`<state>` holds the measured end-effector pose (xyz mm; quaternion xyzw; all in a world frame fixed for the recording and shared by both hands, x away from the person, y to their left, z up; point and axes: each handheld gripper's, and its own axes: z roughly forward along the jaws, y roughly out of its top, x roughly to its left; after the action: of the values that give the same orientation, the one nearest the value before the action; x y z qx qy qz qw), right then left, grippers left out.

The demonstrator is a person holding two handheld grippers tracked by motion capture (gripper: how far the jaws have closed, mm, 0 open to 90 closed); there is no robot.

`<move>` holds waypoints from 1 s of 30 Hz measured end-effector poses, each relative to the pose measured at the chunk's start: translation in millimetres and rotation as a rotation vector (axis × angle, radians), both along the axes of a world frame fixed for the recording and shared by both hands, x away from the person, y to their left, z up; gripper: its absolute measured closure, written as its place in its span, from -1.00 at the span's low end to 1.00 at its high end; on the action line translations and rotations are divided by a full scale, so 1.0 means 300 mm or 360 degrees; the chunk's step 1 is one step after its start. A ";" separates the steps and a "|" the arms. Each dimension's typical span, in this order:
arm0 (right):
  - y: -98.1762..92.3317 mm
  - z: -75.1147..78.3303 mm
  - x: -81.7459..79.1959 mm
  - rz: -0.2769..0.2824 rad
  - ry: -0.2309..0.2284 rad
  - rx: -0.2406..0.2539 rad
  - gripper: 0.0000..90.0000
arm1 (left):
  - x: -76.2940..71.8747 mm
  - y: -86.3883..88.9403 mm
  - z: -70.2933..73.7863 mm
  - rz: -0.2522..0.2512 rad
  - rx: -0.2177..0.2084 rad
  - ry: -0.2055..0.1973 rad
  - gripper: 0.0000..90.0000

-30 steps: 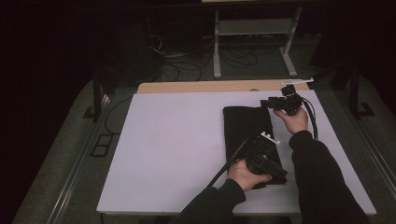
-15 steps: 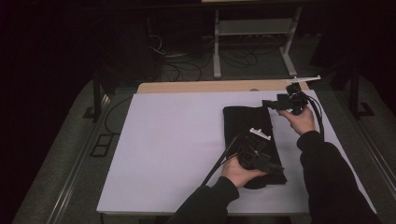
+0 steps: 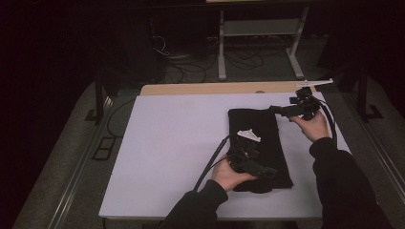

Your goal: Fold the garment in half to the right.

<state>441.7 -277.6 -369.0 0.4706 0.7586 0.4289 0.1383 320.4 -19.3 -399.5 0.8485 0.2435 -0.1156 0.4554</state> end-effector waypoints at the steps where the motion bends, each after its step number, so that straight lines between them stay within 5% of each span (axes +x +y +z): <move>1: 0.002 0.000 -0.004 -0.0001 0.0003 -0.0006 -1.00 | 0.000 0.013 0.002 0.0013 -0.0024 -0.0004 -1.00; 12: 0.007 -0.017 -0.046 0.0043 0.0007 -0.0012 -1.00 | -0.009 0.119 0.021 0.0068 -0.0018 -0.0114 -1.00; 30: -0.059 -0.019 -0.121 0.0004 -0.0034 0.0046 -1.00 | -0.048 0.251 0.043 0.0113 -0.0022 -0.0191 -1.00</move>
<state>405.5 -295.3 -374.8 0.4669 0.7515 0.4450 0.1390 306.1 55.9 -386.7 0.8416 0.2449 -0.0501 0.4788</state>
